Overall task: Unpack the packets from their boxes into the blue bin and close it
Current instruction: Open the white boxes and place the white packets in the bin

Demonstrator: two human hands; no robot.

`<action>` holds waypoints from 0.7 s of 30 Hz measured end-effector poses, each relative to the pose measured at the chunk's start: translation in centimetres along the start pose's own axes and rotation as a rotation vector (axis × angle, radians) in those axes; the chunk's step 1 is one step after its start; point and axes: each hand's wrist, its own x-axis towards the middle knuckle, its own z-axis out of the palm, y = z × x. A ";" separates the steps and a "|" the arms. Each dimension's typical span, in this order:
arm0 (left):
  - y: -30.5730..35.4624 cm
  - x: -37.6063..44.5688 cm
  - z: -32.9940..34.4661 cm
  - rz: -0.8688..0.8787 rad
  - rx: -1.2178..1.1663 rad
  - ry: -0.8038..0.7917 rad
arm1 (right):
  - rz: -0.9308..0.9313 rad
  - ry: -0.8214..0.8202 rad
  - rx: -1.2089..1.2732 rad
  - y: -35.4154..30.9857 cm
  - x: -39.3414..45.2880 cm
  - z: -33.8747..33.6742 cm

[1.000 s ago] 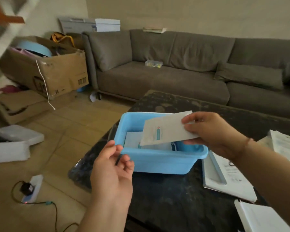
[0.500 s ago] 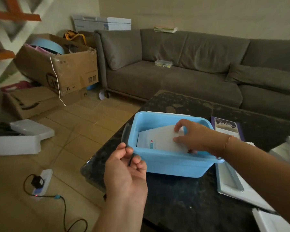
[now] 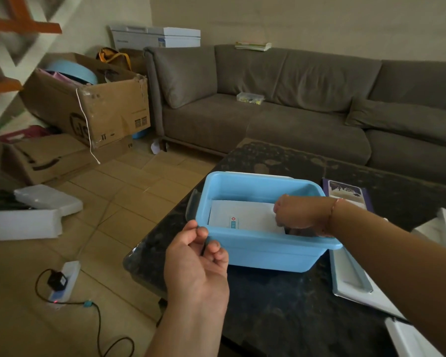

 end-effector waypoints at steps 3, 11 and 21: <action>-0.1 0.3 -0.2 -0.009 0.016 0.002 | -0.006 -0.004 0.027 0.2 0.2 0.4; -0.7 0.0 0.2 0.068 0.018 0.022 | -0.085 0.020 -0.155 0.5 -0.8 0.0; -6.2 -2.6 -0.9 0.422 0.476 -0.264 | -0.290 0.956 0.083 11.7 -14.5 1.4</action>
